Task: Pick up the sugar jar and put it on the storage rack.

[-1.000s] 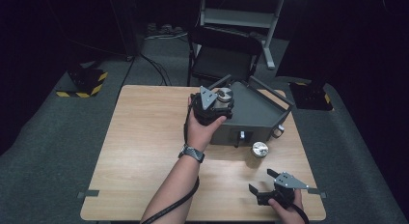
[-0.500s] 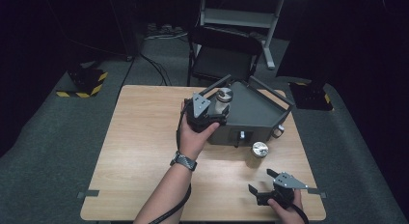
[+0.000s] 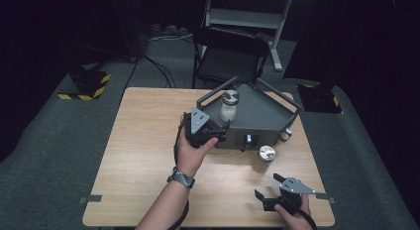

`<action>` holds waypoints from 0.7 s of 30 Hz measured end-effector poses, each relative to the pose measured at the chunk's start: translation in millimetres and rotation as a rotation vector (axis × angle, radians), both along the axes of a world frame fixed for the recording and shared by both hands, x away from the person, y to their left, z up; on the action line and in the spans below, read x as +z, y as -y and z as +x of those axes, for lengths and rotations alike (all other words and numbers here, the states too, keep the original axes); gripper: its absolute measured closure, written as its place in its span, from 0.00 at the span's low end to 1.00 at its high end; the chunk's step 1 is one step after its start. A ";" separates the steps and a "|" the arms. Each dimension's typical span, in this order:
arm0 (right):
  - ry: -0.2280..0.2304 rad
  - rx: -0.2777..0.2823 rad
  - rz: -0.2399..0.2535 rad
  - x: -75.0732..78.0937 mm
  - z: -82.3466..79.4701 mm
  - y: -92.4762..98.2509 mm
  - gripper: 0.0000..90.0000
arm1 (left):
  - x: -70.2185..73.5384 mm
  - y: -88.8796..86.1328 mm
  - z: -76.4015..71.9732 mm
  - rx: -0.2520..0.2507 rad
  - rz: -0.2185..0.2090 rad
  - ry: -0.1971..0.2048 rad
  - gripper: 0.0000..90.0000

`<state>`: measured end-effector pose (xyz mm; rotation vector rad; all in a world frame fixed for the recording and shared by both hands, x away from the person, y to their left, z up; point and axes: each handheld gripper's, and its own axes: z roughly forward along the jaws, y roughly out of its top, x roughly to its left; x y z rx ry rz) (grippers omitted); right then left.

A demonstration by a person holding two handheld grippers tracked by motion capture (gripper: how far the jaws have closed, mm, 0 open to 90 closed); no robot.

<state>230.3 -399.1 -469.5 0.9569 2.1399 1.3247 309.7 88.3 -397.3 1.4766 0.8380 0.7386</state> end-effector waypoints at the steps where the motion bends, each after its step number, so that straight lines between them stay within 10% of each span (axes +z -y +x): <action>1: 0.000 0.002 -0.001 0.0 0.2 0.1 0.00 | -0.9 -1.5 -2.3 -0.002 0.000 0.002 0.01; 21: 0.002 0.001 -0.019 1.2 -0.3 -3.0 0.00 | -24.6 -27.3 -47.5 -0.028 0.010 0.019 0.01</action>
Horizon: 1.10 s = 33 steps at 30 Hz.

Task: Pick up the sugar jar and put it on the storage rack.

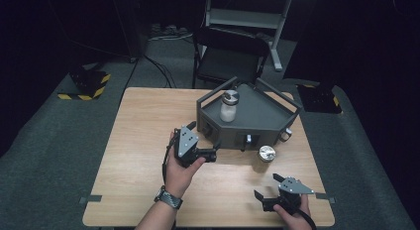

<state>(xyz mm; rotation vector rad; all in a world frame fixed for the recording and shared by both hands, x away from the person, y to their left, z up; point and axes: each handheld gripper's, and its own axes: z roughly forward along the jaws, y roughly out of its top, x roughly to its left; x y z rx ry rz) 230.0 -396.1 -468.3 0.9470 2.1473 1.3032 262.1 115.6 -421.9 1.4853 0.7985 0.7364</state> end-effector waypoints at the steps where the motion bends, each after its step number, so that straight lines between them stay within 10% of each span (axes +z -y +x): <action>1: 0.000 -0.001 0.000 0.0 -0.1 -0.1 0.00 | -2.3 -1.5 -1.8 -0.002 -0.002 -0.002 0.01; 33: 0.001 -0.005 -0.008 0.5 -0.5 -1.6 0.00 | -68.5 -26.8 -47.6 -0.010 0.087 -0.194 0.01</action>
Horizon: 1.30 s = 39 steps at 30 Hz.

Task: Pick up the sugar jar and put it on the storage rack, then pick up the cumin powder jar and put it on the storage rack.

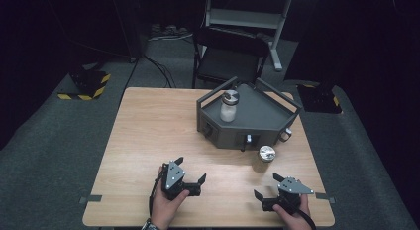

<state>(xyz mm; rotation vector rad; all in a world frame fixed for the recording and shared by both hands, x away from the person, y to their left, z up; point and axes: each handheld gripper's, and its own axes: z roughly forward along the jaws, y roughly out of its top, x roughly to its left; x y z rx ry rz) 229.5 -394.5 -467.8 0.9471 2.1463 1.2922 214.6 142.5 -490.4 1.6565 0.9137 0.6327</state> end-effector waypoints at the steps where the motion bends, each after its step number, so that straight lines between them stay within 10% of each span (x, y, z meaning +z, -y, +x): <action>1: -0.001 0.000 0.001 0.0 0.0 0.0 0.00 | -0.8 -0.5 -1.1 -0.001 0.005 -0.006 0.01; 20: 0.003 -0.023 -0.011 0.5 -2.2 -4.1 0.00 | 5.5 -3.1 -9.7 -0.044 0.161 -0.064 0.01; 39: 0.007 -0.038 -0.012 0.1 -4.7 -5.0 0.00 | 3.1 -8.2 -11.8 -0.055 0.134 -0.060 0.01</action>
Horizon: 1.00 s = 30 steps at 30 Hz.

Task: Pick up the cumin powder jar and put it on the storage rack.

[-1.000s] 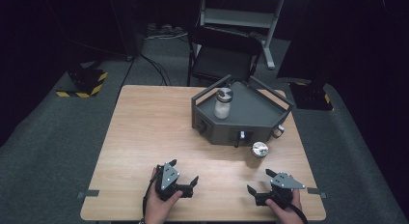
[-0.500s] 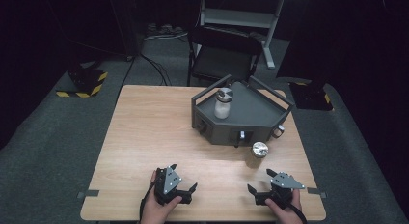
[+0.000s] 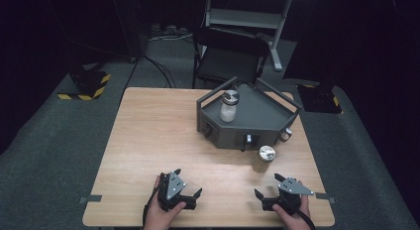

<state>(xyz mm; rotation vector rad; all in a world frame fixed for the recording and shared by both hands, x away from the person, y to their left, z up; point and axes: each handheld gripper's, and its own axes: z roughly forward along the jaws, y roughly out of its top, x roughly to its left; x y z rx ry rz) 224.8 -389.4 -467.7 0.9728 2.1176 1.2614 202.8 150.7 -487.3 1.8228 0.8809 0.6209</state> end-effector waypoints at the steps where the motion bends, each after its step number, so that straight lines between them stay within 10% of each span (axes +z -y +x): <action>1: -0.001 0.002 0.000 0.1 0.3 0.1 0.00 | 0.0 0.1 -0.2 0.002 -0.001 -0.001 0.01; 30: 0.041 -0.031 0.033 -0.2 -8.5 3.2 0.00 | 0.9 -0.2 -0.4 -0.001 0.001 -0.008 0.01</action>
